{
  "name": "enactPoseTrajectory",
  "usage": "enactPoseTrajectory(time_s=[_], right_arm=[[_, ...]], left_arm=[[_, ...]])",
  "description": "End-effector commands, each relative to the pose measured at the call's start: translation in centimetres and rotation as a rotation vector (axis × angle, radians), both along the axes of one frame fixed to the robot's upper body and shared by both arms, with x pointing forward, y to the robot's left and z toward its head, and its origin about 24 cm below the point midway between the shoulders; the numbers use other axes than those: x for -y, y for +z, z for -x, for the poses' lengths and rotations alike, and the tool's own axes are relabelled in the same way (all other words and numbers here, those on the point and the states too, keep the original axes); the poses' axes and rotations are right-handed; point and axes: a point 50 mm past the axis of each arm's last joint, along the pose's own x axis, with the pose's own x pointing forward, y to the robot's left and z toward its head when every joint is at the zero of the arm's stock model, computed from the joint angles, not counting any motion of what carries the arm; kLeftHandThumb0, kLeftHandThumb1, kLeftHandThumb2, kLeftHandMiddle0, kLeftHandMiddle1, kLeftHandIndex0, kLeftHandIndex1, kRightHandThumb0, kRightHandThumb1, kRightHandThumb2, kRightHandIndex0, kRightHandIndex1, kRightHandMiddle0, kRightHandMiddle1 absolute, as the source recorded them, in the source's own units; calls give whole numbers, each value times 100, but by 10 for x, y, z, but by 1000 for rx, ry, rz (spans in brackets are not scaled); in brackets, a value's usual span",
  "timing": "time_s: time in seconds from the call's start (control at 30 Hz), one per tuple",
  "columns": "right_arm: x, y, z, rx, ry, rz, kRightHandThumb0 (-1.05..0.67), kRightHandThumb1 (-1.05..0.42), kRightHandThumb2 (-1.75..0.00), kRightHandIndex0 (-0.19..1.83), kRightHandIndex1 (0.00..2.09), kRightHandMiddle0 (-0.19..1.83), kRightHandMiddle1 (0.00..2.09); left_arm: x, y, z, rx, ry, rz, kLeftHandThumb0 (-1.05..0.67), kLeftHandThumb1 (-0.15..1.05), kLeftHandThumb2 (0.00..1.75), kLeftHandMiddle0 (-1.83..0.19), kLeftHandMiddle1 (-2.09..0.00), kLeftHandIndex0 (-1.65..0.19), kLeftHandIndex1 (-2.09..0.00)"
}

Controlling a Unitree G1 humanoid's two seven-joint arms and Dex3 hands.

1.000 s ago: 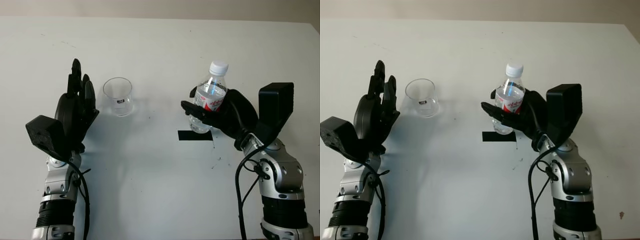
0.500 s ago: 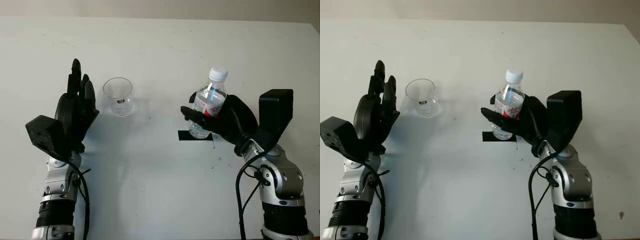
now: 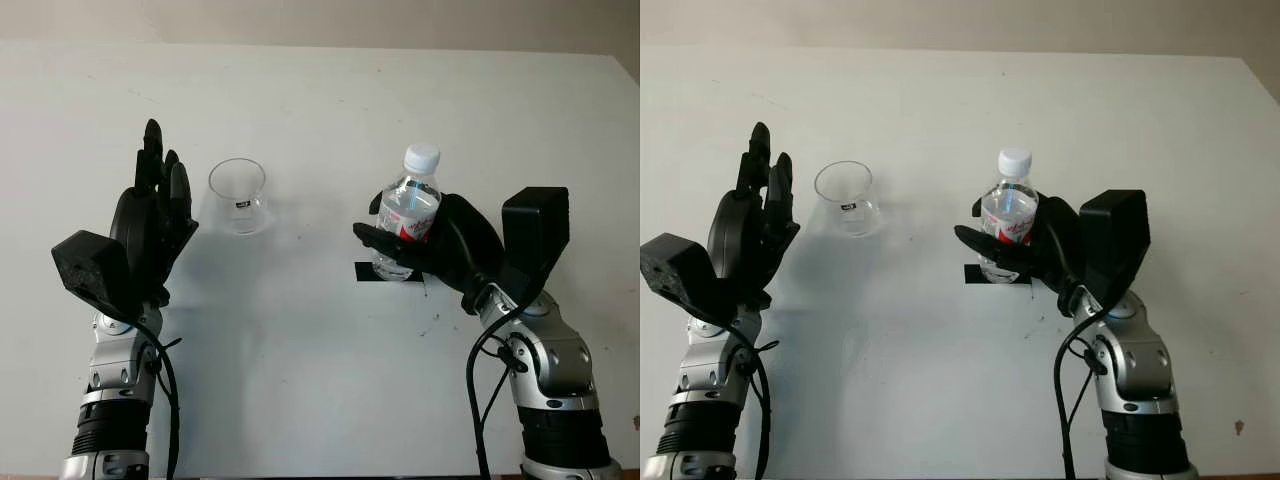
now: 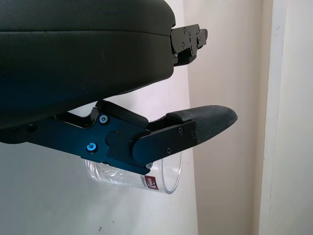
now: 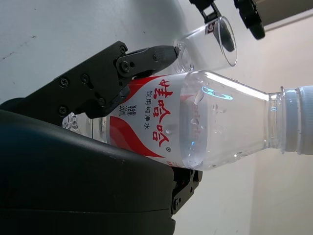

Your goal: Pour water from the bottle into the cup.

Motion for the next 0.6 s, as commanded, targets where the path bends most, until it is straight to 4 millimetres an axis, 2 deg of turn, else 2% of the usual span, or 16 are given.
enactPoseTrajectory(time_s=[0.0,0.03,0.1,0.17,0.23,0.27,0.3,0.33,0.4,0.5,0.57], right_arm=[[4,-18,5,-55,7,26,-28,-105,-18,89,209,102,209],[5,-18,6,-53,13,31,-31,-105,-14,56,209,64,209],[6,-20,8,-51,24,34,-38,-102,-7,12,209,9,209],[8,-22,10,-58,44,16,-43,-100,-5,-10,209,-10,209],[9,-24,12,-69,63,-9,-46,-98,-5,-17,209,-17,209],[10,-25,12,-73,73,-23,-46,-98,-5,-18,203,-18,203],[11,-26,14,-78,77,-34,-45,-98,-5,-19,191,-19,193],[13,-27,15,-84,80,-48,-46,-97,-5,-19,168,-19,175],[14,-29,17,-95,80,-60,-48,-96,-5,-19,136,-19,150],[17,-32,19,-102,73,-76,-49,-95,-5,-19,102,-19,121],[19,-33,20,-96,75,-60,-54,-94,-5,-19,79,-19,89]], left_arm=[[-2,1,3,11,7,-3,-70,105,69,12,-6,17,-5],[-2,1,3,11,10,-3,-69,105,69,12,-6,17,-5],[-3,1,3,10,12,-6,-69,105,69,12,-6,17,-5],[-3,1,2,10,11,-5,-69,105,69,12,-6,17,-5],[-3,1,2,11,8,-3,-69,105,69,12,-6,17,-6],[-3,1,2,11,5,-3,-69,105,69,12,-5,17,-5],[-3,1,2,11,4,-3,-69,105,69,12,-5,18,-5],[-3,2,2,11,2,-3,-69,105,69,13,-5,18,-5],[-3,2,2,11,3,-4,-69,105,69,13,-5,18,-5],[-3,2,2,11,2,-9,-69,105,69,13,-5,18,-5],[-3,2,2,11,2,-11,-70,105,70,13,-5,18,-5]])
